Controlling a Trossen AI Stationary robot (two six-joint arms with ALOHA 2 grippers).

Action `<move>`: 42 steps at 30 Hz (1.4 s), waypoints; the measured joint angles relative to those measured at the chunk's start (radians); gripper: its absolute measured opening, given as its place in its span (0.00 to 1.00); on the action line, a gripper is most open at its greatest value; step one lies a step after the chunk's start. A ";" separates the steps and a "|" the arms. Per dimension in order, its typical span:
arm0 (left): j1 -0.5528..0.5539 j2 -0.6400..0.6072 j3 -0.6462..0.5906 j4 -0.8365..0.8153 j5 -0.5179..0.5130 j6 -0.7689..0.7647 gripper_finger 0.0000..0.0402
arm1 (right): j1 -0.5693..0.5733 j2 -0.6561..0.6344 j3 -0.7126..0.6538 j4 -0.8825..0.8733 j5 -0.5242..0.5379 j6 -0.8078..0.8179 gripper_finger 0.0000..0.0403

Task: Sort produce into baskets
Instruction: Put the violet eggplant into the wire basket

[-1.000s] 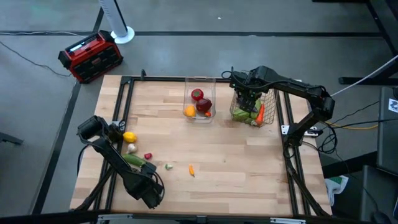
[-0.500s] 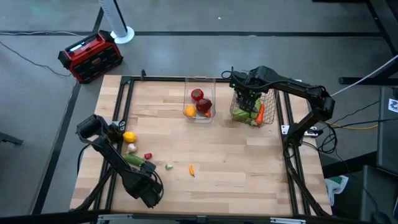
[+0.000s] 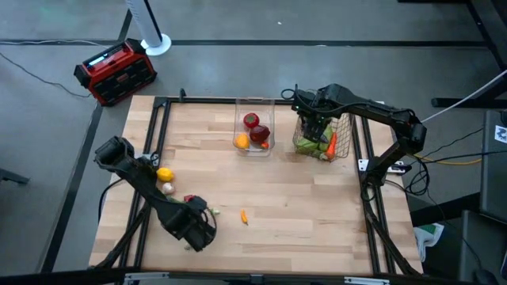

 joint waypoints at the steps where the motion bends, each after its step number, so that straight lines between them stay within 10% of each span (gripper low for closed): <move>1: 0.013 -0.004 0.000 0.012 -0.007 0.027 0.51 | 0.000 0.000 0.000 0.000 0.000 0.000 0.64; 12: 0.250 -0.014 0.002 0.305 -0.134 0.506 0.52 | 0.000 0.000 0.000 0.006 0.000 0.000 0.64; 26: 0.623 0.031 0.005 1.161 -0.155 1.219 0.52 | 0.000 0.000 0.004 -0.001 0.003 -0.028 0.64; 42: 0.840 0.336 0.055 1.899 -0.153 1.354 0.52 | -0.007 -0.001 0.311 -0.048 0.019 -0.029 0.64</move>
